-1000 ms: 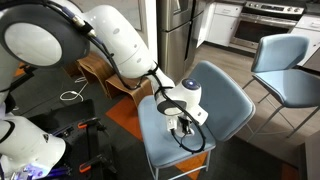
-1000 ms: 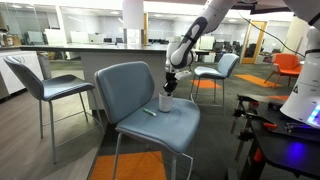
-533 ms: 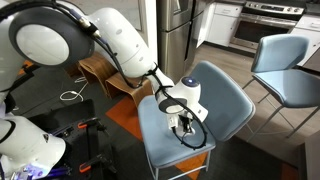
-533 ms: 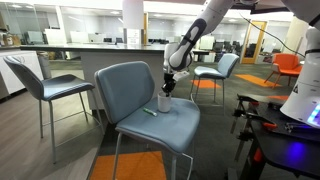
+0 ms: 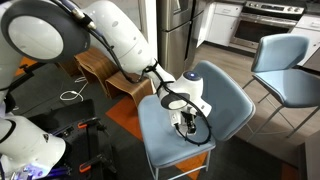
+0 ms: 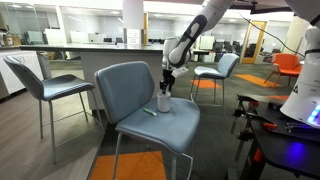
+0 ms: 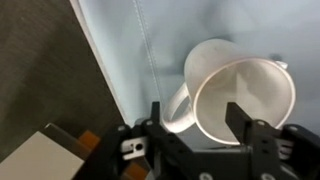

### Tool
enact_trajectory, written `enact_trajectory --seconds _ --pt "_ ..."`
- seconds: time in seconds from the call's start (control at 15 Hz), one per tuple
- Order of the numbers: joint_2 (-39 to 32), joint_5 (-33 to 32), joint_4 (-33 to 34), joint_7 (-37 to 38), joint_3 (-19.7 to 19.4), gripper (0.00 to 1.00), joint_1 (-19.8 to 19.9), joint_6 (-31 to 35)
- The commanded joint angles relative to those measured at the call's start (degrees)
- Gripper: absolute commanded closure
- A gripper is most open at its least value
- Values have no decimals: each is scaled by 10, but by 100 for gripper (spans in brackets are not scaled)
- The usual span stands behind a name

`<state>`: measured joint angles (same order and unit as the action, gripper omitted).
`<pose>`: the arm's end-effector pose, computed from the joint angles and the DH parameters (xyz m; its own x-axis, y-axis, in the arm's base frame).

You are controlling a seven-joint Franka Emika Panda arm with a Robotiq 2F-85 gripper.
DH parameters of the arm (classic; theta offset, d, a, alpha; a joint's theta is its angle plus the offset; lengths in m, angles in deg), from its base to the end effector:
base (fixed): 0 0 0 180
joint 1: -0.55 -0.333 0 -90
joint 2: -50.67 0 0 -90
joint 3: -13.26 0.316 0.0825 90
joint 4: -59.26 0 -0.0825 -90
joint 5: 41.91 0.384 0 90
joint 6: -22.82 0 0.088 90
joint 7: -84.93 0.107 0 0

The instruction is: Move the white mug to the right side of the seat

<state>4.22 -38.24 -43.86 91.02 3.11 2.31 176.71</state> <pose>0.6367 -0.1298 0.1087 0.9488 -0.3002 0.0985 -0.3086 -0.9474 0.0849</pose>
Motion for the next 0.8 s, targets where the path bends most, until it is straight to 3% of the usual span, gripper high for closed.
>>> enact_trajectory --seconds 0.0,0.4,0.73 --pt "65 2 -31 -8 24 0 18 -57" --pt "168 32 -72 -72 85 0 52 -157" --pt "204 32 -113 -123 96 0 54 -148"
